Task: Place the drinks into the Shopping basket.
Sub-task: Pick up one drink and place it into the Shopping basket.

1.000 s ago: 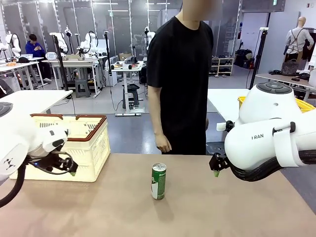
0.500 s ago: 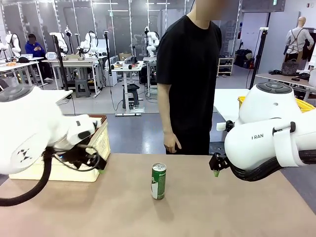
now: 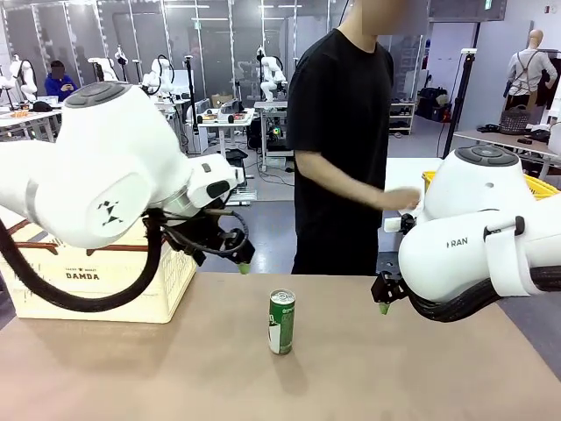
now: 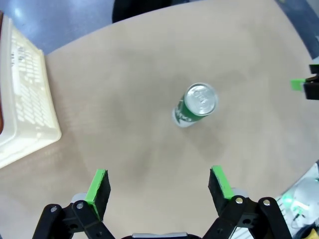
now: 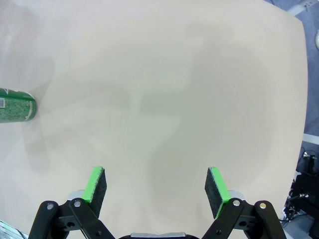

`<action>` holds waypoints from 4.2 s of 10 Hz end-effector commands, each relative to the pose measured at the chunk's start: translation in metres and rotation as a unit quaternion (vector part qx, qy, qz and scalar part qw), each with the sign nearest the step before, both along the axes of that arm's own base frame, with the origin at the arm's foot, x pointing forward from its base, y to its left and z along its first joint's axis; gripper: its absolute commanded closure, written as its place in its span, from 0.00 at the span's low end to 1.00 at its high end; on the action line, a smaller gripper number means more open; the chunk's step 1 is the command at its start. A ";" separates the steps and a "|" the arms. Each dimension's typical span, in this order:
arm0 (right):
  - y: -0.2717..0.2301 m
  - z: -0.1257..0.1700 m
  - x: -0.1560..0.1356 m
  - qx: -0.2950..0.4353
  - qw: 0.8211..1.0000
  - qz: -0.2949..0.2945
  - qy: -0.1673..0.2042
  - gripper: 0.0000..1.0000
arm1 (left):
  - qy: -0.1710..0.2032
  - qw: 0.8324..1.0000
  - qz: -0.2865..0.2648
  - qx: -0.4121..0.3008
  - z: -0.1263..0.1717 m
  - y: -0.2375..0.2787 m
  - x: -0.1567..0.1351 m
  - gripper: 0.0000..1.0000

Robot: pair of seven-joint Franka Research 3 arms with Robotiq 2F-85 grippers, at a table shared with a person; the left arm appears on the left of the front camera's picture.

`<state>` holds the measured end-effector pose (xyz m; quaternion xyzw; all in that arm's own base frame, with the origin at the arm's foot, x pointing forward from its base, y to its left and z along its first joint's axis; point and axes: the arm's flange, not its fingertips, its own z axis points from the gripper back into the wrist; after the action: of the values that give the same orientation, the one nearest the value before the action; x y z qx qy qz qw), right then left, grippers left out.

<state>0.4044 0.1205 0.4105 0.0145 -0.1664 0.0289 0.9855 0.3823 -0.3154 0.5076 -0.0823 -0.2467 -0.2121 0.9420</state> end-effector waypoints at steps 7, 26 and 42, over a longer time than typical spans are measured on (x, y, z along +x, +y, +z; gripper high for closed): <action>-0.001 -0.002 0.000 -0.003 1.000 0.003 -0.004 0.00 | 0.000 1.000 0.000 0.000 0.000 0.000 0.000 0.00; -0.001 -0.002 0.000 -0.003 1.000 0.003 -0.004 0.00 | 0.102 0.987 0.094 0.082 -0.038 -0.151 0.048 0.00; -0.001 -0.002 0.000 -0.003 1.000 0.003 -0.004 0.00 | 0.157 0.976 0.122 0.093 -0.104 -0.143 0.093 0.00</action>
<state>0.4044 0.1206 0.4106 0.0145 -0.1665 0.0290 0.9855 0.4726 -0.4532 0.4023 -0.0015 -0.0887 -0.1124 0.9897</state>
